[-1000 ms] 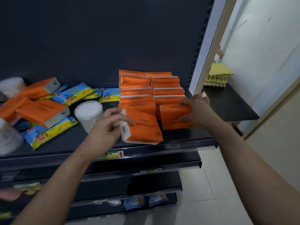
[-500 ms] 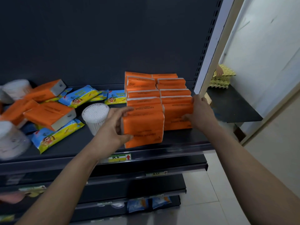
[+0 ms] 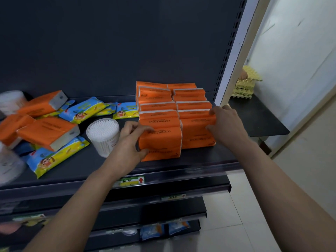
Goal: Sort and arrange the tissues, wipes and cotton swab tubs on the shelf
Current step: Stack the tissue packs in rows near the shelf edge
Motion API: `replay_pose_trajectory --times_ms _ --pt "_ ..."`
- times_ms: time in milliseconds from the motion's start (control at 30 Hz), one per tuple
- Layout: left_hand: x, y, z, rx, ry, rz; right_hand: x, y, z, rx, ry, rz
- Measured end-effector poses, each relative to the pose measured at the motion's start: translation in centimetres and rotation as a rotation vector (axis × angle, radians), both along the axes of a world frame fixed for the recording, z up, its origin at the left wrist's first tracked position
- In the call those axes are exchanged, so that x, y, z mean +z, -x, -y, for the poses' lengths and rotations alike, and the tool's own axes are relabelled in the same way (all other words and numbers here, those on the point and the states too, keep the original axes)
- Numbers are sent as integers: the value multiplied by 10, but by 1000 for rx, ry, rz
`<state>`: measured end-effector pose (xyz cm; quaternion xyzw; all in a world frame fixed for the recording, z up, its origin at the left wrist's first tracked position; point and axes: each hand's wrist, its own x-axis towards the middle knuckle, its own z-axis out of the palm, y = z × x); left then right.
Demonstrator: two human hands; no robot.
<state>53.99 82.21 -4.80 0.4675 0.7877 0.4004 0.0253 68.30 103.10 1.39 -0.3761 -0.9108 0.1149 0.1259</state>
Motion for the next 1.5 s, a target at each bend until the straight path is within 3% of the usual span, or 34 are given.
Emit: replay_pose_trajectory --times_ms 467,800,1233,1500 --pt "12 -22 5 118 -3 -28 10 -8 8 232 -8 -77" --pt "34 -27 35 233 -110 -300 25 8 43 419 -120 -60" --pt "44 74 188 396 -75 -337 27 146 191 670 -150 -38" --pt "50 157 267 464 -114 -210 18 233 266 684 -66 26"
